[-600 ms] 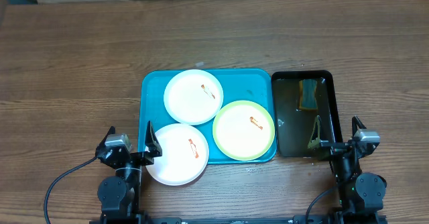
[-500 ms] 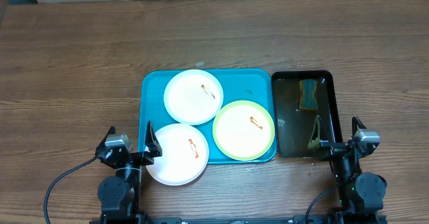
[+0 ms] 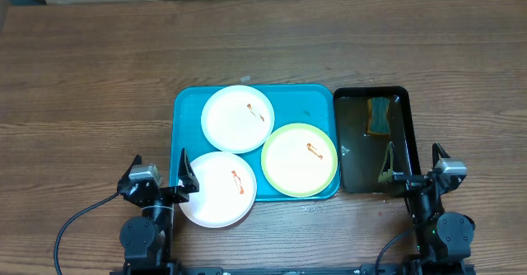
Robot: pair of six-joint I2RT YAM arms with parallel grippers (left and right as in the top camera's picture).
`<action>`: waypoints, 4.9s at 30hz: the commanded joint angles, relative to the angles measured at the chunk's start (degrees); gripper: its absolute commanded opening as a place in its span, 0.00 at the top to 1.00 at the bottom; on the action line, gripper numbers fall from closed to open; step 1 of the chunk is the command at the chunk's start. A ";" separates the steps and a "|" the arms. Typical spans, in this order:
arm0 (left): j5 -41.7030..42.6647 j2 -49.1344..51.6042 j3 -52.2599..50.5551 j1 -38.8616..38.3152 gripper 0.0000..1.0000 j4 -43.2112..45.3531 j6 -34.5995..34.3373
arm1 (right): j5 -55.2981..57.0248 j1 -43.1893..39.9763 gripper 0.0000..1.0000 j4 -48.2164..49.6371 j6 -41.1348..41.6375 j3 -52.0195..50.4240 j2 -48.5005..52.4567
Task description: Clean dirty plates on tray and stack at the side
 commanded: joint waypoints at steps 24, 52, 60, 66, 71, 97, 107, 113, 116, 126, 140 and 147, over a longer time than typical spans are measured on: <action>0.28 -0.33 -0.11 -0.35 0.00 0.00 0.70 | 0.50 -0.15 0.00 0.39 0.00 -0.59 -0.50; 0.26 -0.33 -0.11 -0.35 0.00 -0.02 0.70 | 0.52 -0.15 0.00 0.39 0.00 -0.59 -0.50; 0.26 -0.35 -0.11 -0.35 0.00 -0.02 0.70 | 0.52 -0.15 0.00 0.39 0.00 -0.59 -0.50; 0.26 -0.33 -0.11 -0.35 0.00 -0.02 0.70 | 0.52 -0.15 0.00 0.39 0.00 -0.59 -0.50; 0.26 -0.33 -0.11 -0.35 0.00 -0.02 0.70 | 0.52 -0.15 0.00 0.39 0.00 -0.59 -0.50; 0.26 -0.24 -0.11 -0.35 0.00 -0.02 0.70 | 0.50 -0.15 0.00 0.44 0.00 -0.59 -0.50; 0.26 -0.24 -0.11 -0.35 0.00 -0.02 0.70 | -1.14 -0.15 0.00 2.16 0.87 -0.57 -0.50; 0.26 -0.24 -0.11 -0.35 0.00 -0.02 0.70 | -4.52 -0.15 0.00 1.73 10.45 4.96 -0.42; 0.26 -0.24 -0.11 -0.35 0.00 0.00 0.70 | -4.83 -0.15 0.00 -2.56 10.40 11.61 1.42; 0.26 -0.24 -0.11 -0.35 0.00 -0.02 0.70 | -8.07 -0.15 0.00 -31.43 6.73 48.68 33.68; 0.26 -0.24 -0.11 -0.35 0.00 0.00 0.70 | -8.02 -0.17 0.12 -49.16 5.79 72.41 79.62; 1.92 -0.24 -0.07 -0.35 0.00 2.60 -0.55 | -6.84 -0.15 0.18 -47.63 5.81 72.41 92.43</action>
